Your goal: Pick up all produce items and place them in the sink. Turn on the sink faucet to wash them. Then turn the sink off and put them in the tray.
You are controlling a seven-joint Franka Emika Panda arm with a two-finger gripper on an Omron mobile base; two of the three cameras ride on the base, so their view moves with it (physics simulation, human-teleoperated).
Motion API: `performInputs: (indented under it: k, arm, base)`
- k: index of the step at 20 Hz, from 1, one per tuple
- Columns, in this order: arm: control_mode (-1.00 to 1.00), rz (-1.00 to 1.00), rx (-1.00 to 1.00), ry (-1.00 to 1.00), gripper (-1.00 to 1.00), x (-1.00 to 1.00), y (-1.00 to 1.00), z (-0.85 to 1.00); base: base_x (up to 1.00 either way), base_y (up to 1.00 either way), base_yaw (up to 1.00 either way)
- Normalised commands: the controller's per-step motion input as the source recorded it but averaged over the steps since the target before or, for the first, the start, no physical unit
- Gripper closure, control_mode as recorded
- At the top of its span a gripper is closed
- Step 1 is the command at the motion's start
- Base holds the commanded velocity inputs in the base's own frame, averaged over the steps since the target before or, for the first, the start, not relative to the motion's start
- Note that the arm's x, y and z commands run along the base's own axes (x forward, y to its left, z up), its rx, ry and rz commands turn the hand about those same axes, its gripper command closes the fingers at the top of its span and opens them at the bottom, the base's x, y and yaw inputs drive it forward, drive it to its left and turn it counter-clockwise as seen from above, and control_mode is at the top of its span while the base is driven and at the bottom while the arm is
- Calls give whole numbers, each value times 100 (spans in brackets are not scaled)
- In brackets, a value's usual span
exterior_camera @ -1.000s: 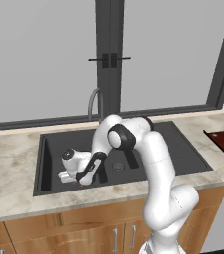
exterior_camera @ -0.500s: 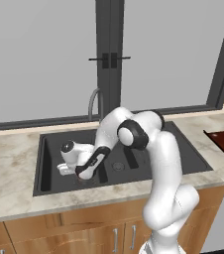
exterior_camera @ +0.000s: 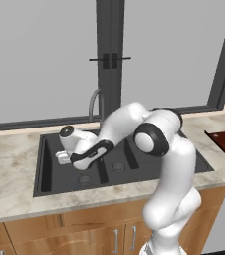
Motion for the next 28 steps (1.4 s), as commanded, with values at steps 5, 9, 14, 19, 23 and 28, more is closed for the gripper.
performInputs:
  k: [5,9,14,19,23,28]
  arm:
    - [-100,0,0,0,100,-67,-23,39]
    - [-100,0,2,-1,100,-65,-44,37]
    - [-100,0,9,-3,100,-70,-70,20]
    - [-100,0,8,-1,100,-52,-75,51]
    - [-100,0,5,0,100,-40,-69,77]
    - [-100,-1,5,0,100,-27,-77,71]
  base:
    - [0,0,0]
    - [0,0,0]
    - [0,0,0]
    - [0,0,0]
    - [0,0,0]
    - [0,0,0]
